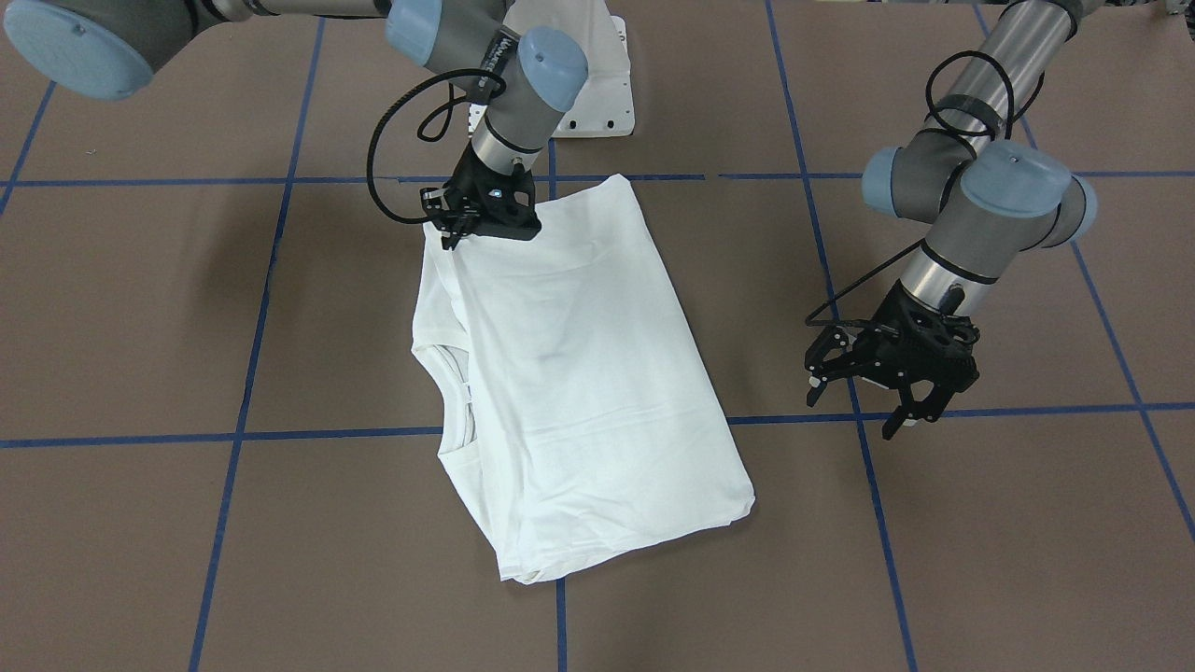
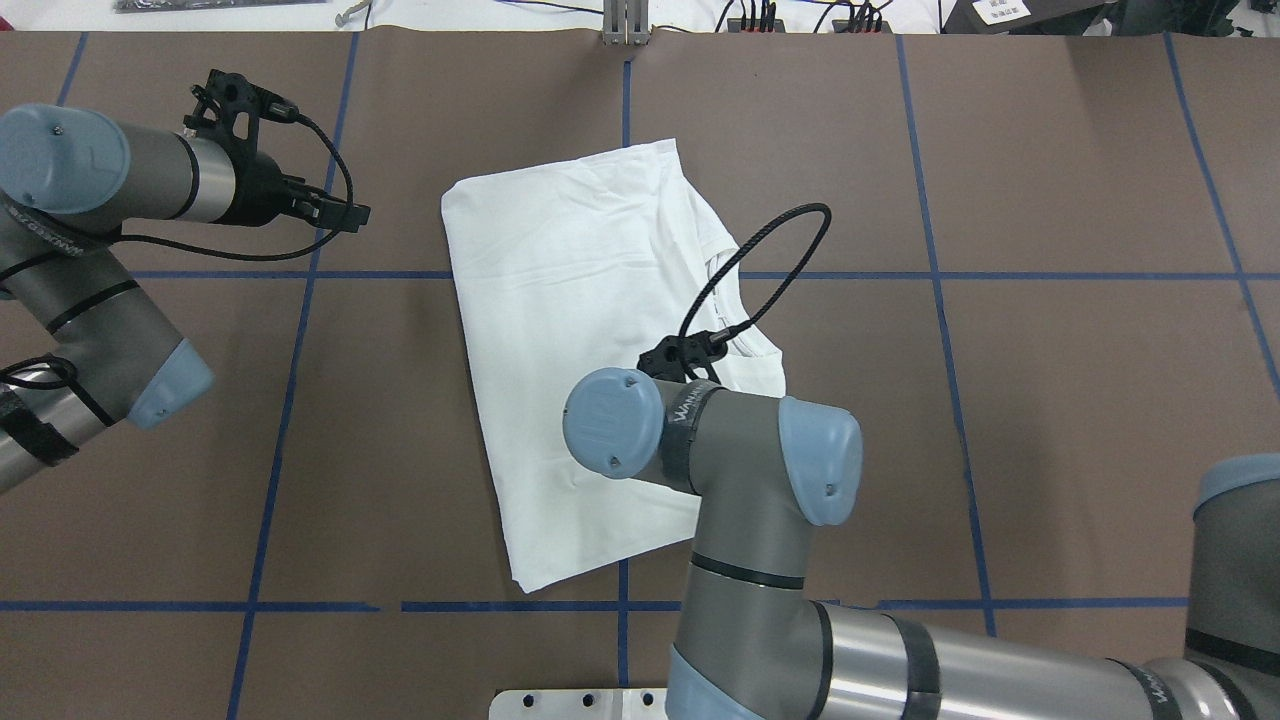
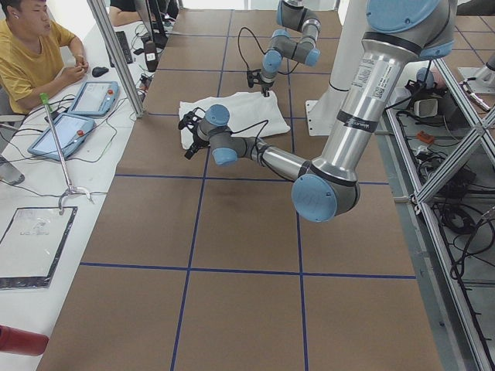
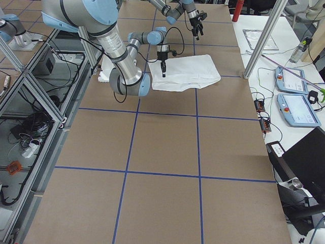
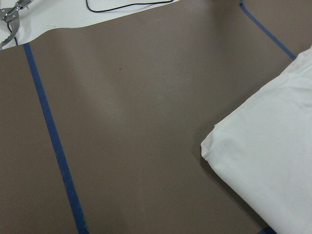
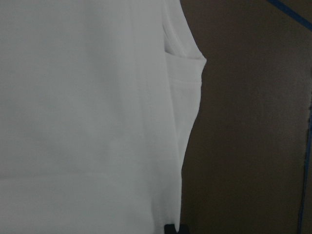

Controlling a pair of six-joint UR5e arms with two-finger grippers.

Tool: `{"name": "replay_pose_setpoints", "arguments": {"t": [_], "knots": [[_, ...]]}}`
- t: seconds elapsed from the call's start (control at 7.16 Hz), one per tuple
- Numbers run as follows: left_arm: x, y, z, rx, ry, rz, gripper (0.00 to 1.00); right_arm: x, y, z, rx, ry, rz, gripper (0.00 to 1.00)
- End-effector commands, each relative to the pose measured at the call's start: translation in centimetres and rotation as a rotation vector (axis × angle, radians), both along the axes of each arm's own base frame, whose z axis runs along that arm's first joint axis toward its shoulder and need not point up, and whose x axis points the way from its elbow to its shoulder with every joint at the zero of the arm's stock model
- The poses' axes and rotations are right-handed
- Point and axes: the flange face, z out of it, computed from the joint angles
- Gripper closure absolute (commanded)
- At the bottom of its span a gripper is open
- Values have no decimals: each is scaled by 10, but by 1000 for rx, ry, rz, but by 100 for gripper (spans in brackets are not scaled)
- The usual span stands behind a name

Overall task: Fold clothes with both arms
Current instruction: 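Withdraw the right gripper from the shirt while the left gripper moves nearer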

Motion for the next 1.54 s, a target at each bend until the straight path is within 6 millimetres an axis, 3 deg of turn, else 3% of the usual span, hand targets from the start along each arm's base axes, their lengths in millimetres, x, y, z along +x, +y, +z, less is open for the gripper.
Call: {"name": "replay_pose_setpoints", "arguments": {"t": [0.0,0.14,0.28,0.42,0.56,0.7,0.84,0.98,1.12,1.26,1.4], "knots": [[0,0,0,1,1,1,0,16,8,32,-10,30,10,19],[0,0,-2,2,2,2,0,15,6,26,2,18,23,0],[2,3,-2,-6,10,25,0,23,-10,12,11,-34,73,0],[0,8,-15,-5,28,50,0,41,-30,-8,41,-140,109,0],[-7,17,-48,-51,30,39,0,71,-45,-23,66,-260,140,0],[1,50,-94,-111,32,57,0,104,-45,-28,65,-378,146,0],[16,96,-134,-201,68,74,0,142,-44,-22,60,-484,151,0],[35,148,-156,-296,119,94,0,160,-43,-9,92,-560,158,0],[66,194,-170,-366,167,100,0,174,-47,11,116,-600,171,0],[118,248,-158,-449,162,59,0,189,-47,42,135,-633,180,0],[145,283,-153,-517,161,56,0,204,-44,66,138,-674,180,0]]}}
